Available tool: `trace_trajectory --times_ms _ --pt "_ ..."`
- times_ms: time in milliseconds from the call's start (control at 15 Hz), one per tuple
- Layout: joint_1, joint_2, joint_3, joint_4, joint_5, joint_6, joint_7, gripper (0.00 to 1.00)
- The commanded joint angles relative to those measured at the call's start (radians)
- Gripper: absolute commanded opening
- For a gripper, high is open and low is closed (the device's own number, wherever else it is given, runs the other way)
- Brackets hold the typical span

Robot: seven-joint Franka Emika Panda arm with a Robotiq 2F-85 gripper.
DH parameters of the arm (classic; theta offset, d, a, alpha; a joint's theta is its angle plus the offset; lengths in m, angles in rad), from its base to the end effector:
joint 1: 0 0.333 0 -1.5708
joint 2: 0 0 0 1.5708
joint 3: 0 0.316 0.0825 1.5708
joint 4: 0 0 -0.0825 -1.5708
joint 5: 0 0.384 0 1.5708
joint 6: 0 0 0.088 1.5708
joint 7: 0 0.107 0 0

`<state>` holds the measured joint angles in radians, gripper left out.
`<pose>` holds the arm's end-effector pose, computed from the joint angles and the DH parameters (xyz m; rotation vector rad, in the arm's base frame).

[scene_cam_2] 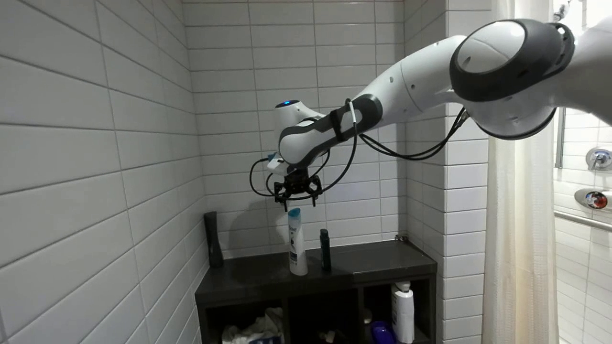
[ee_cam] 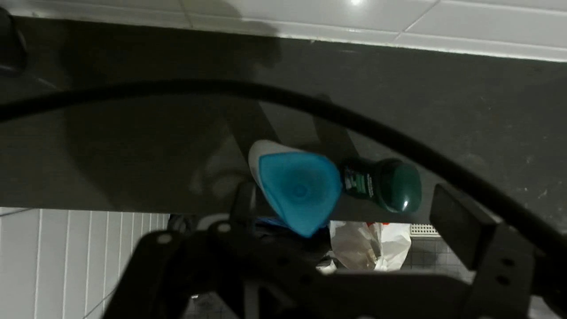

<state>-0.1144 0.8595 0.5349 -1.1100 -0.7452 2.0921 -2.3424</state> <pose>0.7703 0.1505 0.3627 0.3921 2.7559 -0.1800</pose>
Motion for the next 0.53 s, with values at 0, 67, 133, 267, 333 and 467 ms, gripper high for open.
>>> trace_trajectory --times_ms 0,67,133,267,333,467 --pt "0.061 -0.034 -0.15 0.0 0.178 0.088 -0.168 1.0" --pt "0.077 -0.035 -0.18 0.006 0.223 0.098 -0.214 1.0" --pt "0.096 -0.025 -0.208 0.021 0.264 0.107 -0.264 1.0" --pt "0.128 -0.016 -0.25 0.041 0.334 0.119 -0.348 1.0" --pt "0.032 -0.004 -0.067 0.006 0.175 0.113 -0.278 1.0" --pt "0.017 0.012 -0.008 0.007 0.12 0.112 -0.264 1.0"
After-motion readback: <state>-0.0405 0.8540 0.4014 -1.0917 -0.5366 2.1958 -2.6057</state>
